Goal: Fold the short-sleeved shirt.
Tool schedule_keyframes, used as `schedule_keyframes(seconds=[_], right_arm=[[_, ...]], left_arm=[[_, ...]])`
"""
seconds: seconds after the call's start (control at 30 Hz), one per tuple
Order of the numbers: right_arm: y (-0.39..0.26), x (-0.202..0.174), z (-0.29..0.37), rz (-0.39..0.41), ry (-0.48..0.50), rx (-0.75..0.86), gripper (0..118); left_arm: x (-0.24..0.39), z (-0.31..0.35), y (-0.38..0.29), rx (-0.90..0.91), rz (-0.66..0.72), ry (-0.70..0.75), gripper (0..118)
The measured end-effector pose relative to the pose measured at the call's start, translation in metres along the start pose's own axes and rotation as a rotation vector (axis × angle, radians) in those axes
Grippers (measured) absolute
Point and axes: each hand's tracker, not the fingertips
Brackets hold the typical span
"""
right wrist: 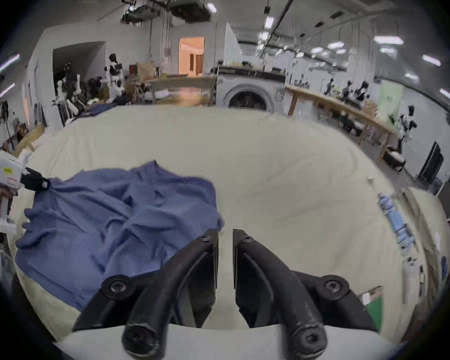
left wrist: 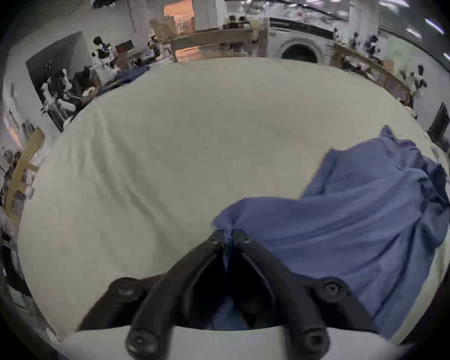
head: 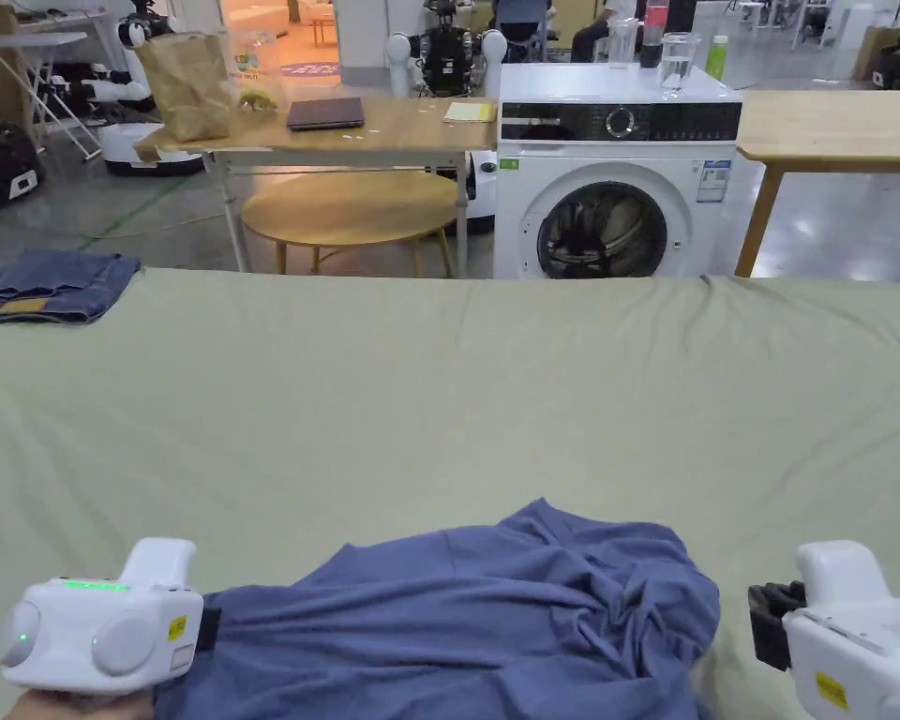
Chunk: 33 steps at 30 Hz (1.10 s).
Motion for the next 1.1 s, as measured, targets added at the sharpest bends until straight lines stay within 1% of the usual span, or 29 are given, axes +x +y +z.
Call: schedule_keyframes(seconds=[0.07,0.1,0.13,0.2,0.23,0.27,0.3,0.33,0.37,0.4,0.43,0.5,0.53,0.57,0.7,0.8,0.93,1.0,1.1], right_arm=[[-0.004,0.002,-0.022,-0.024,0.054,-0.058,11],[-0.005,0.001,-0.029,-0.031,0.060,-0.074,14],[-0.006,0.000,-0.036,-0.035,0.057,-0.070,35],[-0.008,-0.003,-0.049,-0.047,0.057,-0.116,82],[-0.008,-0.004,-0.055,-0.050,0.068,-0.120,98],[-0.008,-0.004,-0.060,-0.056,0.077,-0.115,98],[-0.006,-0.005,-0.066,-0.061,0.086,-0.128,97],[-0.006,-0.005,-0.071,-0.065,0.100,-0.142,85],[-0.005,-0.007,-0.071,-0.060,0.105,-0.116,58],[-0.004,-0.009,-0.071,-0.040,0.095,-0.092,10],[-0.002,-0.013,-0.069,-0.011,0.066,-0.092,0],[0.002,-0.009,-0.055,-0.081,0.127,-0.061,0],[0.005,-0.009,-0.045,-0.073,0.113,-0.051,0],[0.009,-0.009,-0.035,-0.057,0.074,-0.015,0],[0.035,0.003,0.009,-0.078,0.074,0.060,0],[0.060,0.008,0.042,-0.061,0.064,0.128,0],[0.099,0.005,0.084,0.017,-0.012,0.249,0],[0.121,0.008,0.102,0.016,-0.023,0.306,0],[0.160,0.014,0.130,0.024,-0.071,0.394,0]], left_arm=[[0.005,0.010,-0.002,0.018,-0.027,0.011,0],[0.006,0.014,-0.003,0.027,-0.028,0.016,0],[0.008,0.020,0.000,0.034,-0.025,0.013,0],[0.007,0.026,0.000,0.034,-0.009,0.001,0],[0.006,0.027,0.002,0.032,-0.004,-0.004,0],[0.006,0.028,0.003,0.031,0.002,-0.008,0],[0.005,0.030,0.003,0.031,0.006,-0.011,0],[0.006,0.032,0.004,0.031,0.008,-0.011,0],[0.007,0.034,0.004,0.030,0.008,-0.010,0],[0.006,0.033,0.007,0.028,0.008,-0.008,0],[0.007,0.035,0.007,0.028,0.007,-0.007,0],[0.008,0.043,0.007,0.044,0.001,0.010,0],[0.006,0.045,0.011,0.053,0.003,0.016,0],[0.006,0.052,0.013,0.064,0.004,0.018,0],[0.004,0.081,0.027,0.145,-0.040,0.058,0],[0.001,0.113,0.043,0.225,-0.045,0.082,0],[-0.012,0.152,0.074,0.315,-0.045,0.116,0],[-0.017,0.173,0.094,0.371,-0.052,0.146,0],[-0.022,0.201,0.128,0.460,-0.061,0.182,0]])
